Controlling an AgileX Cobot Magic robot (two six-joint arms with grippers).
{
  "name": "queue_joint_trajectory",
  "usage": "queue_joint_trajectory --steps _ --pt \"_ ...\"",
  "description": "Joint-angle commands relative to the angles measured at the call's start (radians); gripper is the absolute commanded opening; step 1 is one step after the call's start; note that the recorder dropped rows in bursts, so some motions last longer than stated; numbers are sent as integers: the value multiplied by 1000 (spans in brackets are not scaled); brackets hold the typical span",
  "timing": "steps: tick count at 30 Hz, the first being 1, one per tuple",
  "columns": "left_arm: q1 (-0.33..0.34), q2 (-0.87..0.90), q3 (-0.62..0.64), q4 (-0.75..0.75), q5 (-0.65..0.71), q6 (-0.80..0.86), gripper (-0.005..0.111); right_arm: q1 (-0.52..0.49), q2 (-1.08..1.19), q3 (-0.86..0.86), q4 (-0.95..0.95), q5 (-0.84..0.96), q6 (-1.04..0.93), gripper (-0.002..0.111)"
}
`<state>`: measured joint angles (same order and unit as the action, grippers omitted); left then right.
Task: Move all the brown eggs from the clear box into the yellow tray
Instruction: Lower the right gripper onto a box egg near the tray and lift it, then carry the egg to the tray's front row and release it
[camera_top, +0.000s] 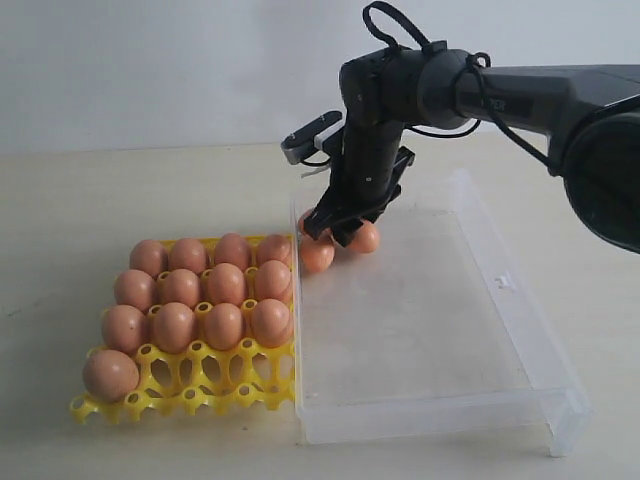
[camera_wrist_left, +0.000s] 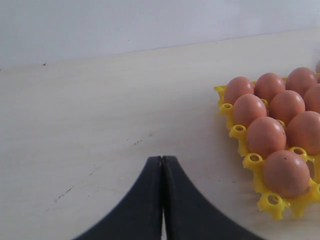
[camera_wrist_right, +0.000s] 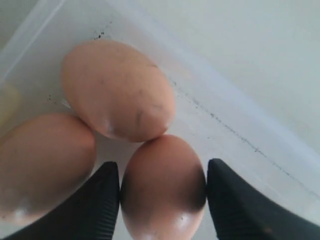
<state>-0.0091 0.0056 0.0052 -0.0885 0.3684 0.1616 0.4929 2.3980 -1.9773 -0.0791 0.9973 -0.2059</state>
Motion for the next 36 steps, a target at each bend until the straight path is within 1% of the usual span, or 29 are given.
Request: queue_joint_trajectory --steps 1,3,4,8,12,15,18,21,23,25,28,29,32,35,36 --pt "-1 -6 -5 -4 -8 -3 0 1 17 -13 -9 14 -11 29" --pt "-1 -6 -5 -4 -8 -3 0 1 10 -13 -17 14 -11 7" --pt "-1 -6 -5 -4 -8 -3 0 1 -4 -13 -25 14 -11 0" --pt "-1 -6 -5 -4 -8 -5 0 1 -82 5 -37 -4 27 0" --pt "-1 -6 -5 -4 -8 -5 0 1 -242 145 -19 -136 111 0" --pt "-1 -6 -5 -4 -8 -3 0 11 -386 337 61 -356 121 0" --pt "-1 -6 -5 -4 -8 -3 0 49 -535 586 173 -614 71 0" --pt "-1 -6 -5 -4 -8 -3 0 113 -656 799 265 -842 18 0" --pt "-1 -6 -5 -4 -8 -5 0 170 -702 924 271 -987 16 0" --pt "-1 -6 -5 -4 -8 -5 0 227 -718 1015 267 -1122 38 0" --pt "-1 -6 -5 -4 -8 -5 0 310 -721 1112 244 -1255 128 0" --pt "-1 -6 -5 -4 -8 -5 0 338 -716 1138 206 -1305 181 0" --pt "-1 -6 -5 -4 -8 -3 0 406 -698 1194 24 -1458 379 0" --pt "-1 -6 -5 -4 -8 -3 0 433 -661 1211 -131 -1618 549 0" --pt "-1 -6 -5 -4 -8 -3 0 438 -632 1213 -177 -1698 647 0"
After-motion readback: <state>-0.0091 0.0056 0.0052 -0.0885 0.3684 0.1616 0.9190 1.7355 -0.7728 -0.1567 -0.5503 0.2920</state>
